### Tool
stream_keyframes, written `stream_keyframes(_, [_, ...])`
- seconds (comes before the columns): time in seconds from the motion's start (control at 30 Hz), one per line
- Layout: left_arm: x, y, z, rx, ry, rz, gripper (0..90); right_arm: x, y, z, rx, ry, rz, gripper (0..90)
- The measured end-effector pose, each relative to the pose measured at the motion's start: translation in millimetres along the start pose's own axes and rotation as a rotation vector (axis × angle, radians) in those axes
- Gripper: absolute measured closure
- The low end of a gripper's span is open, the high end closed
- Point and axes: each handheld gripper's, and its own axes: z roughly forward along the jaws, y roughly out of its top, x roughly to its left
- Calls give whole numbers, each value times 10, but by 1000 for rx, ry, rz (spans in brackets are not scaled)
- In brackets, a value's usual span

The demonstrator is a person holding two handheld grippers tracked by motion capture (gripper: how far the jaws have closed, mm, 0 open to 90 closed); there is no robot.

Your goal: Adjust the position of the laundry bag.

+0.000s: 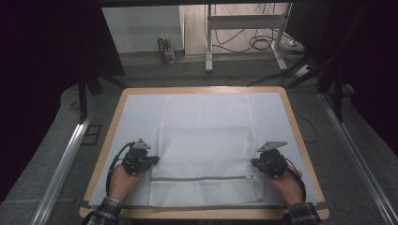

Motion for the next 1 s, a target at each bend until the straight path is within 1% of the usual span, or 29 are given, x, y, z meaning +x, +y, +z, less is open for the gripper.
stream_keyframes(0.03, [8, -4, -2, -2, 1, 1, 876, 22, 6, 7, 1, 2, -12, 870])
stream_keyframes(0.13, [9, -4, 26, 9, 6, 10, 871, 23, 4, 14, 3, 4, -12, 868])
stream_keyframes(0.2, [-6, -1, 31, 9, 12, 12, 867, 21, 2, 13, 1, 5, -8, 868])
stream_keyframes(0.23, [-15, 4, 30, 6, 17, 21, 852, 14, -1, 5, -4, 8, -5, 863])
stream_keyframes(0.37, [-11, 4, 23, -4, 16, 13, 788, 12, -2, 1, -9, 9, -7, 838])
stream_keyframes(0.43, [-3, 4, 10, -27, 11, -4, 711, 9, -2, -5, -17, 10, -11, 778])
stream_keyframes(0.47, [0, 6, 9, -34, 14, 0, 661, 9, -2, -9, -21, 7, -10, 742])
stream_keyframes(0.5, [0, 6, 9, -34, 14, 0, 602, 9, -2, -9, -21, 7, -10, 742])
stream_keyframes(0.53, [-3, 13, 5, -53, 28, -13, 498, 3, 0, -13, -35, 1, -18, 639])
stream_keyframes(0.57, [-2, 19, 2, -65, 26, -18, 453, 1, 1, -16, -38, -2, -20, 613])
stream_keyframes(0.6, [-7, 25, -1, -75, 31, -19, 376, -3, 1, -17, -40, -7, -23, 572])
stream_keyframes(0.63, [-17, 33, -5, -83, 39, -18, 277, -8, 1, -16, -42, -10, -25, 527])
stream_keyframes(0.67, [-29, 40, -10, -89, 46, -13, 203, -14, -1, -16, -46, -16, -29, 479])
stream_keyframes(0.7, [-29, 40, -10, -89, 46, -13, 167, -18, -1, -17, -52, -21, -28, 437])
stream_keyframes(0.73, [-49, 42, -32, -93, 64, -6, 134, -23, 0, -23, -59, -23, -24, 397])
stream_keyframes(0.77, [-49, 42, -32, -93, 64, -6, 91, -23, 0, -23, -59, -23, -24, 397])
stream_keyframes(0.8, [-66, 35, -50, -104, 76, -11, 66, -42, -2, -35, -80, -24, -20, 320])
stream_keyframes(0.83, [-72, 26, -59, -105, 72, -3, 56, -51, -6, -38, -97, -23, -15, 287])
stream_keyframes(0.9, [-79, 22, -66, -106, 73, 2, 25, -71, -13, -54, -112, -17, -7, 229])
stream_keyframes(0.93, [-98, 1, -83, -110, 86, 11, 23, -81, -23, -67, -120, -12, 1, 208])
stream_keyframes(0.97, [-98, 1, -83, -110, 86, 11, 17, -81, -23, -67, -120, -12, 1, 208])
stream_keyframes(1.0, [-115, -25, -88, -115, 94, 25, 6, -97, -40, -81, -132, -16, 13, 174])
